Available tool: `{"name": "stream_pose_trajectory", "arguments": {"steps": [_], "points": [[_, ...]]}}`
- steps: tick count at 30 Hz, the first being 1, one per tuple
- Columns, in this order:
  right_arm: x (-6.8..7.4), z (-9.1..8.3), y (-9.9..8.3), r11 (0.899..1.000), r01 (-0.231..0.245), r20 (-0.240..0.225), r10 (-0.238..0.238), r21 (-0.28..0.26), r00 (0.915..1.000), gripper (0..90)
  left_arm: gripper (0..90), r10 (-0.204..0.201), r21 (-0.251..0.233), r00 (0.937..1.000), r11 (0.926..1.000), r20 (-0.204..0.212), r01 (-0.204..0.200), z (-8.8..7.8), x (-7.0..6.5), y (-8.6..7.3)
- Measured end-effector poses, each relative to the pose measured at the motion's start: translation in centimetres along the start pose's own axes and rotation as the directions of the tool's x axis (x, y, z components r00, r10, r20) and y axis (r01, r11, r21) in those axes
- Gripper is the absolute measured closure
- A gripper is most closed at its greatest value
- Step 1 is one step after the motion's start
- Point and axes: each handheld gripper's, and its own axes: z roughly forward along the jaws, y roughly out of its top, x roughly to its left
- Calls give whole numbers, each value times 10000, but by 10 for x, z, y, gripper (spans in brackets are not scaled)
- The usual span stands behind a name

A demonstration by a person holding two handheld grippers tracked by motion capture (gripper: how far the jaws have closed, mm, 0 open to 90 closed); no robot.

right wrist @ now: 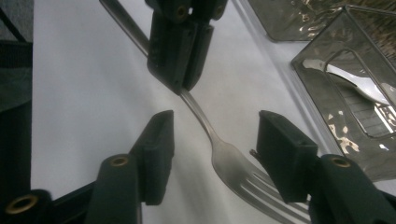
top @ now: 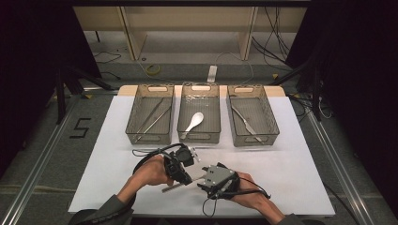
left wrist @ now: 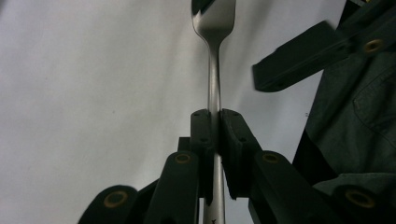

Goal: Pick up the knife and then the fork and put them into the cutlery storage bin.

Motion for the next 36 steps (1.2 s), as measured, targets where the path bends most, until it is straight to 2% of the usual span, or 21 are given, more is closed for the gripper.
{"name": "stream_pose_trajectory", "arguments": {"steps": [5,7,9,10,12,16,17,18,22,23,26,29,31,32,36], "points": [[4,4,1,9985,471,74,-474,289,9988,551,832,413,56,9991,9991,5,-413,-6,-8,7],[5,5,1,9977,601,173,-606,311,9980,593,833,469,82,9989,9989,-8,-469,-7,-9,8],[5,5,1,9965,768,1,-769,336,9970,644,832,458,121,9990,9989,-6,-458,-8,-10,8],[6,5,1,9960,845,150,-849,285,9963,674,833,455,120,9990,9989,-4,-455,-8,-10,9],[7,5,1,9947,972,127,-977,349,9951,721,832,518,152,9986,9985,66,-519,-7,-11,9],[8,6,0,9908,1290,24,-1292,419,9916,765,832,560,303,9983,9980,130,-563,-5,-11,9],[7,7,0,9846,1676,-36,-1676,498,9859,777,833,566,333,9983,9978,105,-569,-5,-11,9],[7,8,0,9811,1866,-17,-1867,518,9824,793,832,574,332,9983,9978,78,-577,-4,-12,9],[12,11,-1,9726,2275,-278,-2263,490,9737,875,833,612,252,9981,9978,58,-613,-7,-12,9],[13,11,-1,9703,2370,-232,-2362,475,9714,870,860,632,208,9980,9978,78,-633,-8,-12,9],[12,10,-1,9681,2478,-476,-2461,360,9681,875,859,729,159,9973,9972,79,-731,-8,-13,9],[11,9,-2,9695,2419,-377,-2405,387,9699,882,849,747,73,9972,9972,85,-747,-6,-12,9],[10,8,-3,9719,2324,-512,-2304,386,9718,885,840,747,69,9972,9972,101,-748,-7,-12,9],[9,8,-2,9698,2408,-568,-2384,393,9695,886,832,704,-25,9975,9975,87,-704,-8,-12,9],[6,9,-7,9697,2339,-466,-2310,707,9718,887,747,317,-599,9990,9976,-322,-336,-15,-8,6]]}}
